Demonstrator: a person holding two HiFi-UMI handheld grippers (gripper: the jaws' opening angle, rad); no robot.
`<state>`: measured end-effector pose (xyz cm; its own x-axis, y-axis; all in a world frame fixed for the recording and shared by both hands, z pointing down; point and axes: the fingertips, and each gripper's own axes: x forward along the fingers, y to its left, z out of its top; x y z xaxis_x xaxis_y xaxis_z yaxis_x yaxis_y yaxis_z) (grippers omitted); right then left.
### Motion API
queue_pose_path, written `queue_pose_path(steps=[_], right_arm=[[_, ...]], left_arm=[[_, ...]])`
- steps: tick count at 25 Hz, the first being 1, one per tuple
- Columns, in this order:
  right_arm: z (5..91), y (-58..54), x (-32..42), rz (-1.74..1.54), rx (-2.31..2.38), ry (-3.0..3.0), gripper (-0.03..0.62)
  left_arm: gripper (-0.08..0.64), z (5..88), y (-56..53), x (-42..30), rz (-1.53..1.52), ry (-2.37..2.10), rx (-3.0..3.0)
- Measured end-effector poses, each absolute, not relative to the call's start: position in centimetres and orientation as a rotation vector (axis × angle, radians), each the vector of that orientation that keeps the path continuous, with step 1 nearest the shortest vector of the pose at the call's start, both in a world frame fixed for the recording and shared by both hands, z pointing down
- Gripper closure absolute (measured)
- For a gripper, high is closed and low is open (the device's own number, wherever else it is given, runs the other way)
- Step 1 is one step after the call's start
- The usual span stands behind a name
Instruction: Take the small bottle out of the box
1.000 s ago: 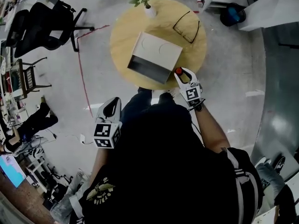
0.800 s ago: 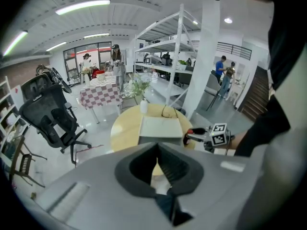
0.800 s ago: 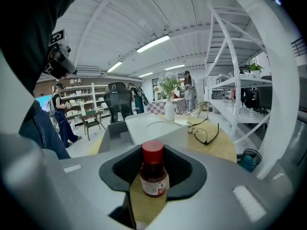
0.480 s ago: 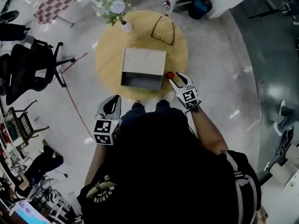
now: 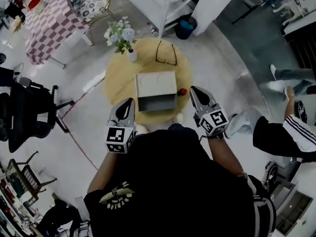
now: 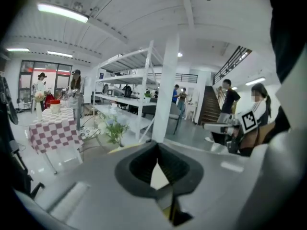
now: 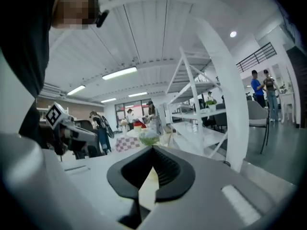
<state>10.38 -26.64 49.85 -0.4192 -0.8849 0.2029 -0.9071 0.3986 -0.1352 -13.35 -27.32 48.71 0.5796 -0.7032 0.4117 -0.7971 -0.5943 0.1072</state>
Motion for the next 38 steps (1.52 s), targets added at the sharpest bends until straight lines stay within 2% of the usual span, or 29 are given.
queue_pose_path(steps=[7, 14, 26, 38], right_arm=[[41.7, -23.8, 4.0, 0.199, 1.687, -2.540, 0.586], [39.6, -23.2, 5.7, 0.207, 1.716, -2.539, 0.586], [36.8, -24.9, 9.3, 0.115, 1.445, -2.742, 0.586], [39.2, -22.4, 9.9, 0.177, 1.150, -2.921, 0.586]], left_arm=[[0.560, 45.2, -26.8, -12.3, 0.341, -1.105, 2.714], [0.560, 42.2, -26.4, -9.3, 0.290, -1.066, 2.780], [0.560, 38.7, -25.8, -7.5, 0.361, -1.501, 2.681], [0.560, 39.3, -17.9, -7.0, 0.377, -1.794, 2.440]])
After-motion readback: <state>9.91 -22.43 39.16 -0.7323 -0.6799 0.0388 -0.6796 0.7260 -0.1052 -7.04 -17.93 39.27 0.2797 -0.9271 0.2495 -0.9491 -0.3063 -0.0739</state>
